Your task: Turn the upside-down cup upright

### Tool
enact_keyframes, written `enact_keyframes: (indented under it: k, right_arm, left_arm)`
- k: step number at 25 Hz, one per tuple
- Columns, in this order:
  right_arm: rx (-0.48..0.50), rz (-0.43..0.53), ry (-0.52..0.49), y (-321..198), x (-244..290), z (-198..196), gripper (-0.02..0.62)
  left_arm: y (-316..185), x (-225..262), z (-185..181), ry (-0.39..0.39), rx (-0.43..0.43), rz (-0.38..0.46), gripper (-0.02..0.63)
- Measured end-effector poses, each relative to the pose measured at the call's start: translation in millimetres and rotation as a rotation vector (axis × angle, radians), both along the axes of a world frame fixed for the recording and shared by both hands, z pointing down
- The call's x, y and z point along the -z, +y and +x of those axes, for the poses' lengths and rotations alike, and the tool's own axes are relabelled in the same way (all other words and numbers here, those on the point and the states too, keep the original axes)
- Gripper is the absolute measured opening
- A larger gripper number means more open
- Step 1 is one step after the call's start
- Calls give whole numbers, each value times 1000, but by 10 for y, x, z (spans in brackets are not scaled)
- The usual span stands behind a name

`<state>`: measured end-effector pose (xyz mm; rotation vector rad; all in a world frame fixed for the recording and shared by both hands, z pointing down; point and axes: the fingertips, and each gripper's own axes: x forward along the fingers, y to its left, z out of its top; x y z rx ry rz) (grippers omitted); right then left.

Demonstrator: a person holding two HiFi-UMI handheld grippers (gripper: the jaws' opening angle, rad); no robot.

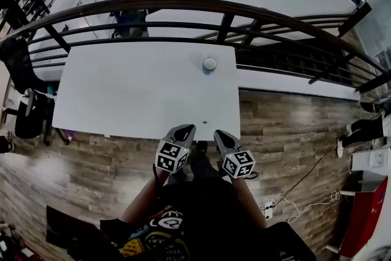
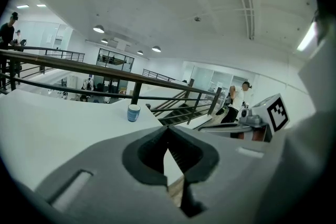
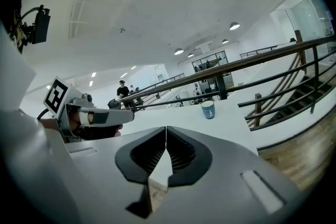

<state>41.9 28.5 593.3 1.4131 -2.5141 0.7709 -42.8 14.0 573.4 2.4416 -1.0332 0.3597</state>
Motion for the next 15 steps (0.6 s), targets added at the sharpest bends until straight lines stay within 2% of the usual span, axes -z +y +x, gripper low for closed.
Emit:
enact_keyframes:
  k: [5, 10, 15]
  right_arm:
    - [52, -16, -44, -799, -204, 232, 3]
    - [104, -12, 8, -1649, -480, 447, 3]
    - [150, -20, 68, -2335, -914, 522, 5]
  left_arm:
    - [-797, -300, 340, -49, -3, -6, 5]
    - [-1698, -578, 539, -78, 59, -16, 5]
    - [-2319, -749, 610, -122, 107, -18, 5]
